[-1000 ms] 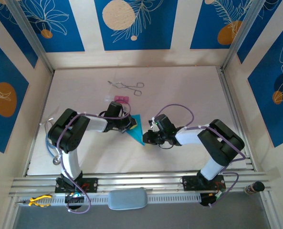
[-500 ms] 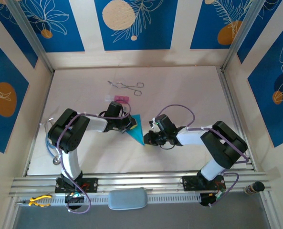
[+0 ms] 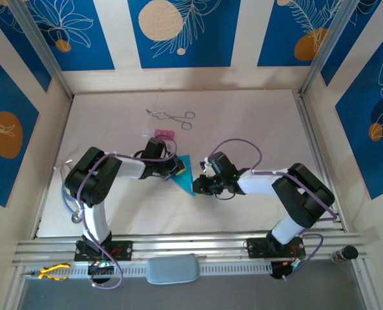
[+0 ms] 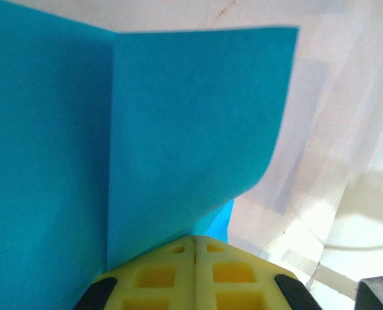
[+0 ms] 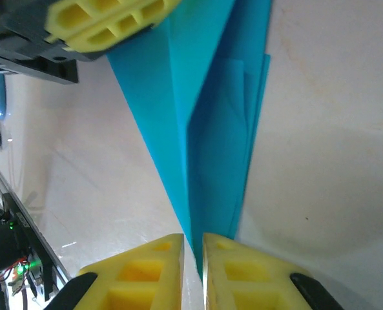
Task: Fold a paper plane with a square sheet of paper (pick it up from the middle)
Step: Fourth fold the wing at the center of the table.
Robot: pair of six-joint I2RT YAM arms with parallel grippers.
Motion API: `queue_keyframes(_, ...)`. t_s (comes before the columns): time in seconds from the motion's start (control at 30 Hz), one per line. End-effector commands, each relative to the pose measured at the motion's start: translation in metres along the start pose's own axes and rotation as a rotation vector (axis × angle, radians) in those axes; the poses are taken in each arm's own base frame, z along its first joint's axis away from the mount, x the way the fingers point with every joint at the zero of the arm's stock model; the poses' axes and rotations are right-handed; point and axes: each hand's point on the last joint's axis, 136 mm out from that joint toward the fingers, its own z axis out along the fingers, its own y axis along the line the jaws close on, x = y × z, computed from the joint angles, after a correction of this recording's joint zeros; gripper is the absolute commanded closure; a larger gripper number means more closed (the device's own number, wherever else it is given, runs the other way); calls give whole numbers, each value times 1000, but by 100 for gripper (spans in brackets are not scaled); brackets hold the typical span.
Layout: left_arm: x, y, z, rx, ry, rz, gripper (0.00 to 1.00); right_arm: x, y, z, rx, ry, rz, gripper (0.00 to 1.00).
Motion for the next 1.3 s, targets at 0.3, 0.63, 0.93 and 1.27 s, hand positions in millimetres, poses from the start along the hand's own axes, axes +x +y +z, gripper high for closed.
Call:
queue_keyframes(0.3,12,20,5,-46,31,-39,98,21,-5,6,-18,73,23,93)
queue_keyframes(0.63,11,24,5,-48,14,-60,98,42,-23,13,46,134,69,94)
queue_keyframes(0.93,11,24,4,-51,14,-55,99,32,-14,3,42,94,64,93)
queue_keyframes(1.27,11,23,4,-51,14,-52,99,-5,38,-32,-90,-12,-32,86)
